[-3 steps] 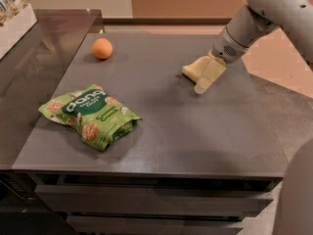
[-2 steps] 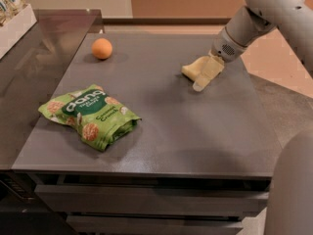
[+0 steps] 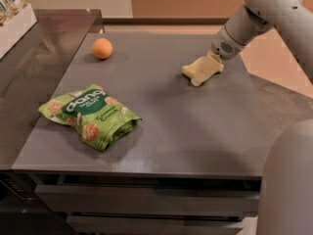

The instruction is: Move sponge near orange

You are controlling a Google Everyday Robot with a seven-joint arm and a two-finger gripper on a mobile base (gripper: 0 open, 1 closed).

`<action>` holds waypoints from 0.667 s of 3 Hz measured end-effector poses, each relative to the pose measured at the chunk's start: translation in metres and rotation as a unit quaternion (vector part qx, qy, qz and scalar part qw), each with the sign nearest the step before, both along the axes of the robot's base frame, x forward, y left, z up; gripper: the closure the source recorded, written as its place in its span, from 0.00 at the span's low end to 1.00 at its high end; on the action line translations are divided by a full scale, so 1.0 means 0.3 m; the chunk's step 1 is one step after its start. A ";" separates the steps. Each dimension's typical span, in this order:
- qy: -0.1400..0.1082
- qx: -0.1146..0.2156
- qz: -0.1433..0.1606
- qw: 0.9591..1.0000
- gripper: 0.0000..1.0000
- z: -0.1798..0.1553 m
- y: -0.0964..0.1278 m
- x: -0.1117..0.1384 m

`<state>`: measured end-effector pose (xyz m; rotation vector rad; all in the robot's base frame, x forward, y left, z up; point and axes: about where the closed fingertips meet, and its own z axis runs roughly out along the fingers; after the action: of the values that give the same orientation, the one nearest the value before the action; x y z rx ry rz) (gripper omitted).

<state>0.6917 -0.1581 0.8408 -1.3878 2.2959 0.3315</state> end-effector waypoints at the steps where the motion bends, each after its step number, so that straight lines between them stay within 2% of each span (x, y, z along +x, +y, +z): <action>1: -0.009 -0.004 -0.002 1.000 0.42 0.009 0.002 0.006; 2: -0.028 0.001 0.014 1.000 0.73 0.065 0.047 0.001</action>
Offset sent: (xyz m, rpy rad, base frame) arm -0.0038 0.0072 0.0274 -0.0093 -0.0795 0.0213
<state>0.6920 -0.1439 0.8603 -1.4105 2.2324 0.3008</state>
